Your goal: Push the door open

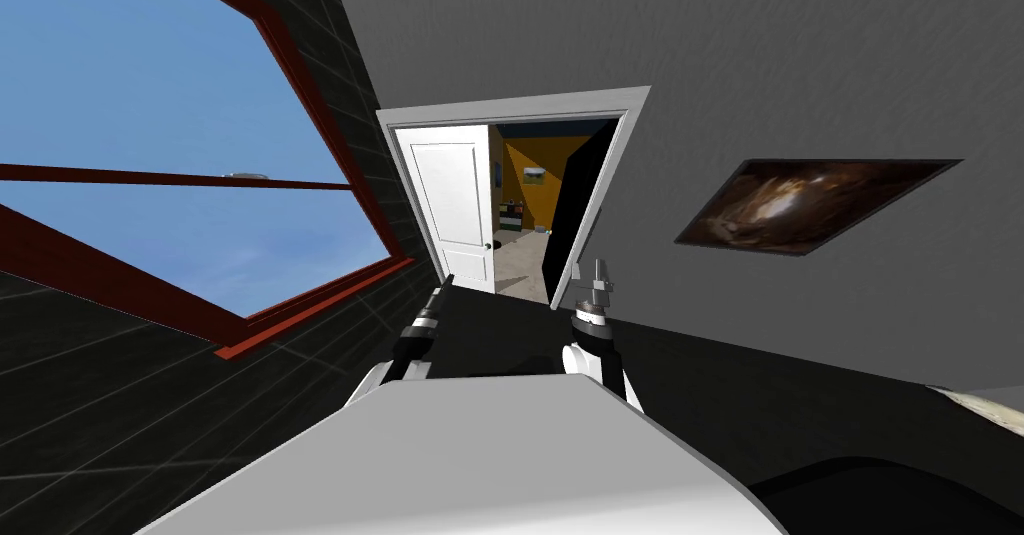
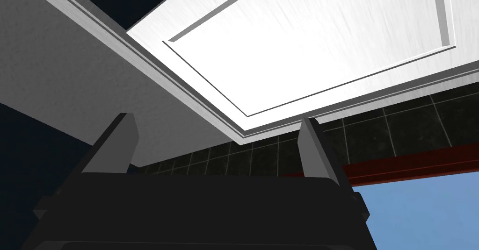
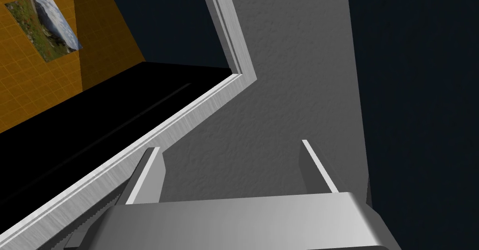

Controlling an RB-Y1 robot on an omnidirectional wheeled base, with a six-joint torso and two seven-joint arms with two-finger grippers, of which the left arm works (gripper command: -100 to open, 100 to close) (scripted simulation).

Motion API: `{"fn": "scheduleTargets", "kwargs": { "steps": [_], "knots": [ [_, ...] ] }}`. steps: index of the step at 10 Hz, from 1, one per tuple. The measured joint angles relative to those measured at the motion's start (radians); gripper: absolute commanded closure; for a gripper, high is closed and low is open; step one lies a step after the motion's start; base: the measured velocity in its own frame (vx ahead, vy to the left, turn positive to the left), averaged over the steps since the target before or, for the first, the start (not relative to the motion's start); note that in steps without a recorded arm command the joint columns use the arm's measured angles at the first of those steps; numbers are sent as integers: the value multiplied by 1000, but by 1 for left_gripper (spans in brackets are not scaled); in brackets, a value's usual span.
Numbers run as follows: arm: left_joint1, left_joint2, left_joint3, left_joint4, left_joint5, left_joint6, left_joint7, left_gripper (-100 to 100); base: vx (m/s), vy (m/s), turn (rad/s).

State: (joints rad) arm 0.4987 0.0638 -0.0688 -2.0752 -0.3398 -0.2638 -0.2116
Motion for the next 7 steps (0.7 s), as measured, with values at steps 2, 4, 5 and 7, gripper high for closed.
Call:
{"fn": "scheduleTargets", "kwargs": {
  "steps": [2,4,5,7],
  "knots": [
    [-5,4,-6,17,-50,23,-24,-100,65,11,3],
    [-8,4,-13,39,-109,39,-51,-100,90,15,6],
    [-12,8,-15,52,-140,51,-67,-100,61,14,0],
    [-18,15,-20,64,-187,72,-85,-100,63,4,5]
  ]
}}
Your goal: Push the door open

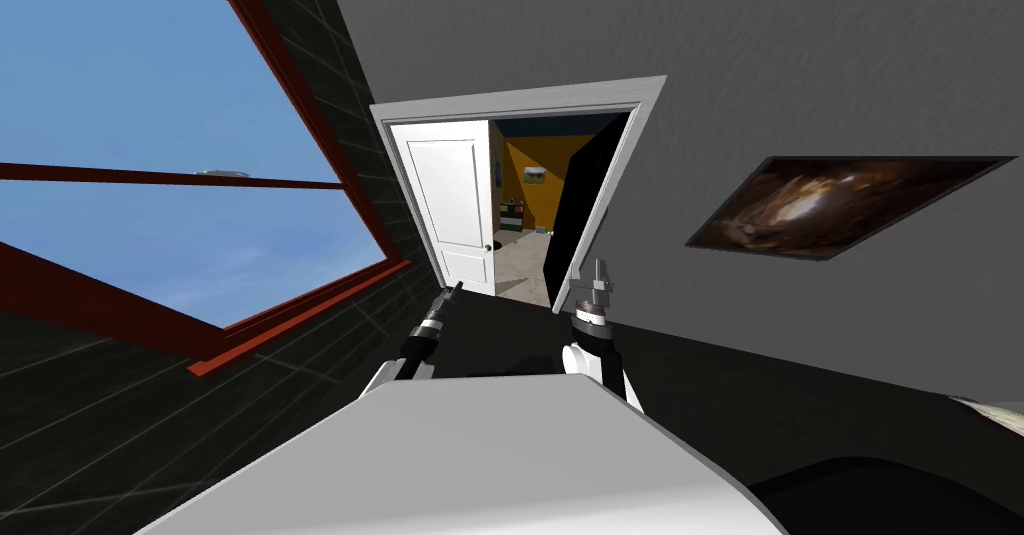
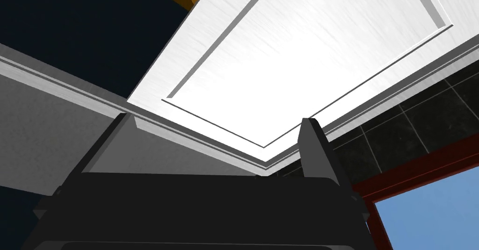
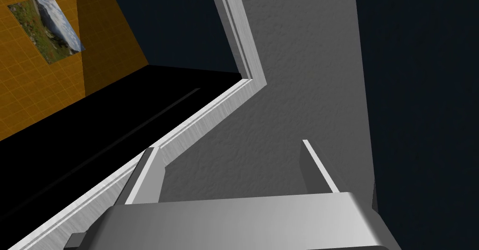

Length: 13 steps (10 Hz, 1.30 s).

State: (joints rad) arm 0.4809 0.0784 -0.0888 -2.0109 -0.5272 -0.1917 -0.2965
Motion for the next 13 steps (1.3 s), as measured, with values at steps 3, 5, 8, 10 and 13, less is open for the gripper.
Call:
{"fn": "scheduleTargets", "kwargs": {
  "steps": [3,5,8,10,13],
  "knots": [
    [-14,3,-6,38,-81,28,-39,-100,62,10,3],
    [-19,7,-12,57,-134,51,-64,-100,59,12,4],
    [-29,10,-16,96,-217,74,-105,-100,66,11,4],
    [-35,17,-25,107,-266,100,-124,-100,48,5,3],
    [-44,22,-30,137,-340,126,-157,-100,47,7,3]
  ]
}}
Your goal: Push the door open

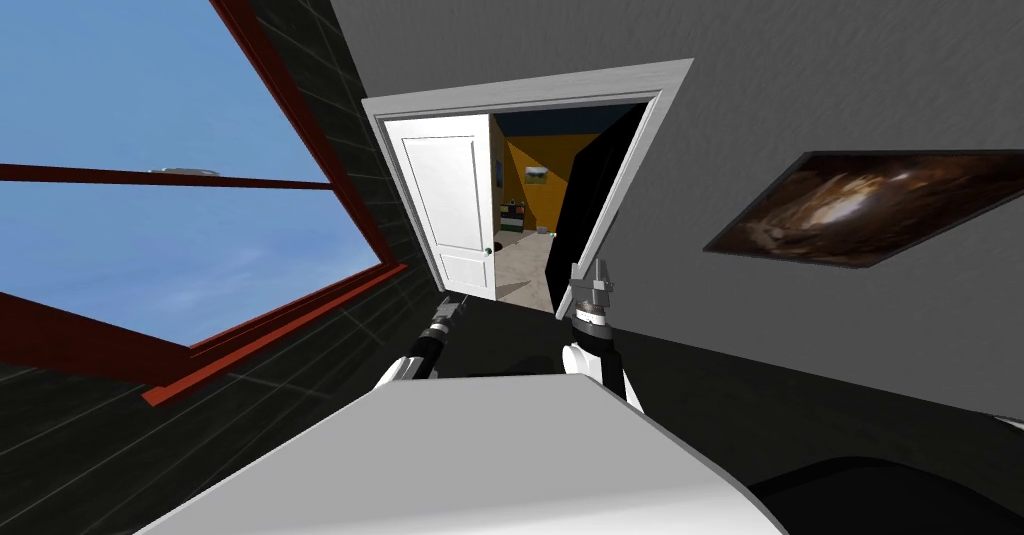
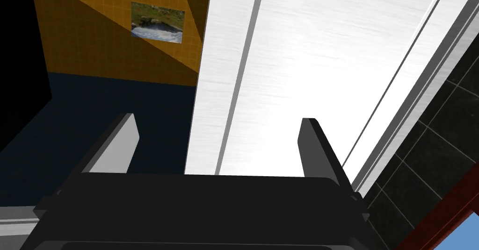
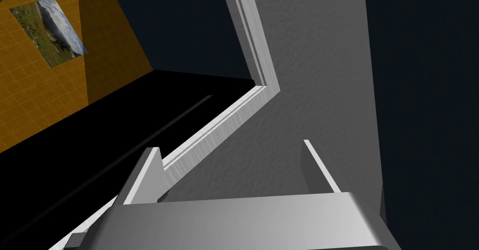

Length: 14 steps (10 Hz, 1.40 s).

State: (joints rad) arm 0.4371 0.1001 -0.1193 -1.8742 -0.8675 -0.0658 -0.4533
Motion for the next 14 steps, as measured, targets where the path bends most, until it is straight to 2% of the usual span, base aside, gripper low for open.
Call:
{"fn": "scheduleTargets", "kwargs": {
  "steps": [1,3,5,7,10,11,12,13,14],
  "knots": [
    [1,-2,0,7,-19,4,-10,-100,58,17,5],
    [-3,4,-6,20,-64,23,-29,-100,51,7,3],
    [-15,1,-6,58,-124,39,-64,-100,67,10,4],
    [-20,3,-13,75,-182,63,-89,-100,56,8,3],
    [-25,11,-24,94,-254,93,-119,-100,48,11,3],
    [-28,7,-26,107,-286,102,-134,-100,49,-1,3],
    [-31,12,-30,113,-304,111,-143,-100,54,9,6],
    [-36,7,-24,130,-337,114,-156,-100,78,10,6],
    [-42,13,-29,147,-368,129,-174,-100,63,7,2]
  ]
}}
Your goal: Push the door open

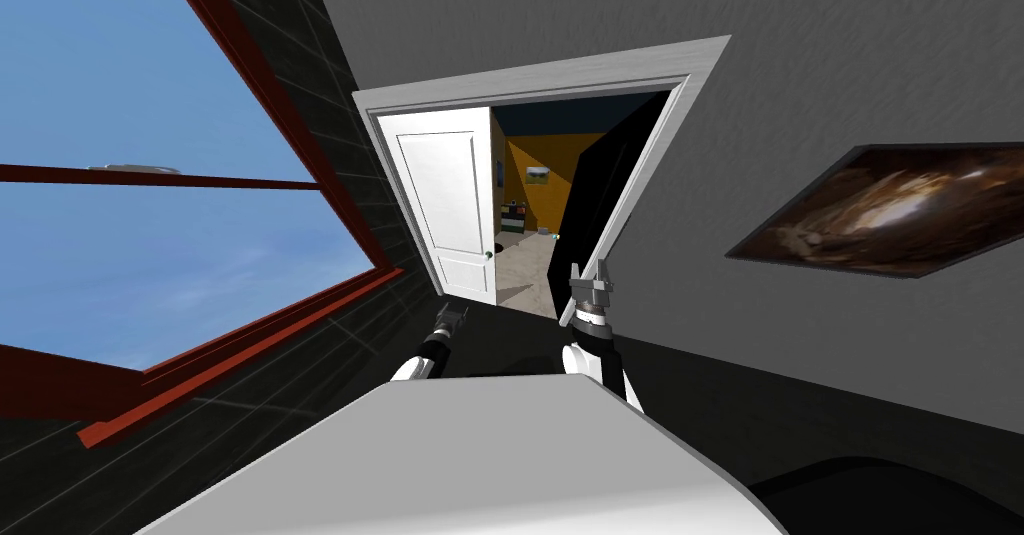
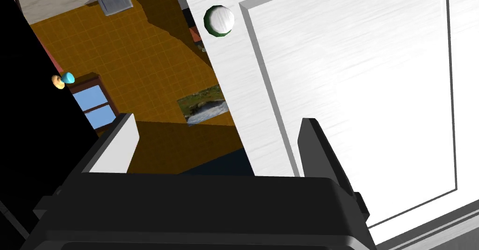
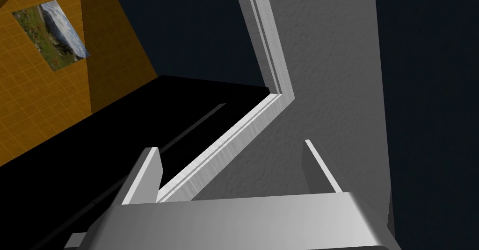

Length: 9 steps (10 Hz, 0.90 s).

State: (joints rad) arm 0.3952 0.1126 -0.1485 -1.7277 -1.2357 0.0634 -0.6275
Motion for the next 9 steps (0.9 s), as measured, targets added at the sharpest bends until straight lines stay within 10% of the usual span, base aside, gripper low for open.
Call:
{"fn": "scheduleTargets", "kwargs": {
  "steps": [7,9],
  "knots": [
    [-17,16,-28,57,-172,80,-85,-100,53,10,4],
    [-24,9,-27,91,-267,95,-99,-100,65,5,5]
  ]
}}
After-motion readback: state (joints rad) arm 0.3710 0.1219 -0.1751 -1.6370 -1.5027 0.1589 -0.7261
